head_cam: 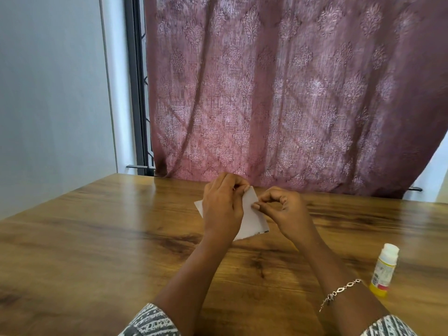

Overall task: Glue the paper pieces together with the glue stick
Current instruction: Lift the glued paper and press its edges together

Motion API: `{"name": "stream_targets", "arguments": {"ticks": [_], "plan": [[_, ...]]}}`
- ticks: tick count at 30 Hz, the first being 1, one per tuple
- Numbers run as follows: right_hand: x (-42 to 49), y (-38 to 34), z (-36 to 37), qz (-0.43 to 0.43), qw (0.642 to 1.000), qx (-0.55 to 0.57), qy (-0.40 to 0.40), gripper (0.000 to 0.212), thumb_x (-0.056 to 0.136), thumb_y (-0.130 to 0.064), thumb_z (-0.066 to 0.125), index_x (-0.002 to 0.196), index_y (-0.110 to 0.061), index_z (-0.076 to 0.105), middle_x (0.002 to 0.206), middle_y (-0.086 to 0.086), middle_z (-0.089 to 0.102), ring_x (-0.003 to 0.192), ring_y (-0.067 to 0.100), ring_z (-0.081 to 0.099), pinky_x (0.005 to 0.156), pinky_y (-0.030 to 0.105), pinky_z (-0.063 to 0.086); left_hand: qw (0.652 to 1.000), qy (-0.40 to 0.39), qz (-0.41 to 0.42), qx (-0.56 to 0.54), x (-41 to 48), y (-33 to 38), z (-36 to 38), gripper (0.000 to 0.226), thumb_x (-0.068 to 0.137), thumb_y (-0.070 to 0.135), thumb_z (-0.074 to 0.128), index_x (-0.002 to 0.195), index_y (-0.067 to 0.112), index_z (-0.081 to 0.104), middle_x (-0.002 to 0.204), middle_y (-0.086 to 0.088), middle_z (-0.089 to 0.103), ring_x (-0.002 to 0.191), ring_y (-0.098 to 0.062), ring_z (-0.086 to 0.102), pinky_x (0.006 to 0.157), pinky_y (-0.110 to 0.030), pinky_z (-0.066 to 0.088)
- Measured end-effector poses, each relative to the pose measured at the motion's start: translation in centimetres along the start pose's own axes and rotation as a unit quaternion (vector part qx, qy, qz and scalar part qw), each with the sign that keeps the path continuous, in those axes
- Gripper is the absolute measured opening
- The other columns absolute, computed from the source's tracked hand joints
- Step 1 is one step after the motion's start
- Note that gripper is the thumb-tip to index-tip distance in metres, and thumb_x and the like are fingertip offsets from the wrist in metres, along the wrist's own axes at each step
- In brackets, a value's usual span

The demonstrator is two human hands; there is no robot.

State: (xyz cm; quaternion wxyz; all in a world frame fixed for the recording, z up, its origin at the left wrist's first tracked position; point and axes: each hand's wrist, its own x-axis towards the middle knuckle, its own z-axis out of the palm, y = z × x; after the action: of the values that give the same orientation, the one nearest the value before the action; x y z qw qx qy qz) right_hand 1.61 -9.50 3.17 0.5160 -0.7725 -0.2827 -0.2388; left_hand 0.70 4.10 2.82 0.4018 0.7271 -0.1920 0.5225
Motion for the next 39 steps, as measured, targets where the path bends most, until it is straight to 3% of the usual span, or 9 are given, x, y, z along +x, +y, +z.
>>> {"name": "stream_targets", "arguments": {"ticks": [3, 7, 10, 14, 28, 30, 33, 36, 39], "plan": [[0.0, 0.5, -0.2, 0.013, 1.0, -0.027, -0.009, 0.009, 0.073, -0.005, 0.071, 0.068, -0.01, 0.065, 0.069, -0.006, 0.057, 0.063, -0.006, 0.055, 0.061, 0.008, 0.042, 0.999, 0.027, -0.013, -0.02, 0.2, -0.1, -0.3, 0.018, 0.084, 0.019, 0.047, 0.076, 0.006, 0.057, 0.075, 0.01, 0.05, 0.071, -0.008, 0.045, 0.065, -0.026, 0.038], [0.0, 1.2, -0.5, 0.028, 0.998, -0.059, -0.02, 0.006, 0.073, -0.005, 0.071, 0.072, 0.0, 0.069, 0.068, -0.006, 0.058, 0.063, 0.003, 0.055, 0.061, 0.014, 0.045, 0.996, 0.054, -0.051, -0.049, 0.4, -0.3, -0.8, 0.006, 0.082, 0.009, 0.051, 0.078, 0.009, 0.057, 0.075, 0.021, 0.047, 0.073, 0.004, 0.048, 0.067, -0.01, 0.038], [0.0, 1.4, -0.6, 0.044, 0.997, -0.05, -0.029, 0.007, 0.073, -0.004, 0.071, 0.067, -0.008, 0.068, 0.068, -0.004, 0.06, 0.064, 0.007, 0.056, 0.066, 0.025, 0.049, 0.993, 0.069, -0.074, -0.068, 0.5, -0.6, -0.9, 0.006, 0.082, 0.011, 0.052, 0.079, 0.016, 0.054, 0.076, 0.019, 0.05, 0.075, 0.01, 0.05, 0.066, -0.008, 0.038], [0.0, 2.0, -0.9, 0.062, 0.997, -0.043, -0.02, 0.024, 0.072, -0.006, 0.072, 0.061, -0.025, 0.063, 0.07, 0.001, 0.064, 0.063, 0.002, 0.056, 0.063, 0.016, 0.045, 0.988, 0.085, -0.105, -0.074, 0.6, -1.0, -1.1, 0.007, 0.086, 0.01, 0.054, 0.081, 0.015, 0.055, 0.076, 0.016, 0.052, 0.072, 0.003, 0.051, 0.065, -0.009, 0.039], [0.3, 2.4, -1.0, 0.108, 0.971, 0.178, 0.121, 0.022, 0.079, 0.001, 0.062, 0.065, -0.016, 0.063, 0.054, -0.014, 0.066, 0.057, -0.003, 0.058, 0.059, 0.007, 0.046, 0.939, 0.093, -0.269, -0.196, 0.5, -1.0, -0.7, 0.015, 0.091, 0.009, 0.05, 0.077, 0.014, 0.053, 0.07, 0.004, 0.05, 0.065, -0.006, 0.043, 0.057, -0.009, 0.039], [0.3, 2.4, -1.1, 0.092, 0.975, 0.151, 0.134, 0.024, 0.079, 0.001, 0.062, 0.064, -0.018, 0.062, 0.054, -0.014, 0.066, 0.057, -0.004, 0.057, 0.058, 0.008, 0.046, 0.958, 0.094, -0.23, -0.144, 0.4, -1.0, -0.8, 0.006, 0.09, 0.008, 0.053, 0.085, 0.01, 0.055, 0.075, 0.002, 0.053, 0.071, -0.01, 0.047, 0.064, -0.014, 0.039], [0.2, 1.9, -1.2, 0.055, 0.987, 0.078, 0.127, 0.025, 0.078, -0.003, 0.064, 0.063, -0.023, 0.061, 0.061, -0.01, 0.063, 0.058, -0.005, 0.056, 0.059, 0.009, 0.046, 0.996, 0.057, -0.058, 0.022, 0.3, -0.8, -0.7, 0.015, 0.084, 0.019, 0.052, 0.092, 0.01, 0.06, 0.089, 0.002, 0.058, 0.087, -0.009, 0.048, 0.079, -0.022, 0.033], [0.0, 1.1, -0.8, 0.023, 0.994, 0.027, 0.101, 0.024, 0.078, -0.005, 0.066, 0.064, -0.024, 0.06, 0.066, -0.006, 0.062, 0.062, -0.002, 0.057, 0.062, 0.015, 0.048, 0.993, -0.029, 0.049, 0.105, -0.1, -0.2, 0.0, 0.019, 0.08, 0.024, 0.049, 0.084, 0.014, 0.064, 0.084, 0.0, 0.066, 0.085, -0.01, 0.047, 0.079, -0.022, 0.026], [-0.2, 0.3, -0.5, -0.014, 0.997, 0.001, 0.07, 0.027, 0.078, -0.002, 0.065, 0.065, -0.025, 0.06, 0.068, -0.006, 0.062, 0.067, 0.005, 0.058, 0.067, 0.024, 0.049, 0.984, -0.087, 0.077, 0.136, -0.5, -0.3, 0.7, 0.025, 0.081, 0.03, 0.047, 0.076, 0.014, 0.066, 0.077, 0.001, 0.067, 0.077, -0.017, 0.055, 0.08, -0.024, 0.028]]}}
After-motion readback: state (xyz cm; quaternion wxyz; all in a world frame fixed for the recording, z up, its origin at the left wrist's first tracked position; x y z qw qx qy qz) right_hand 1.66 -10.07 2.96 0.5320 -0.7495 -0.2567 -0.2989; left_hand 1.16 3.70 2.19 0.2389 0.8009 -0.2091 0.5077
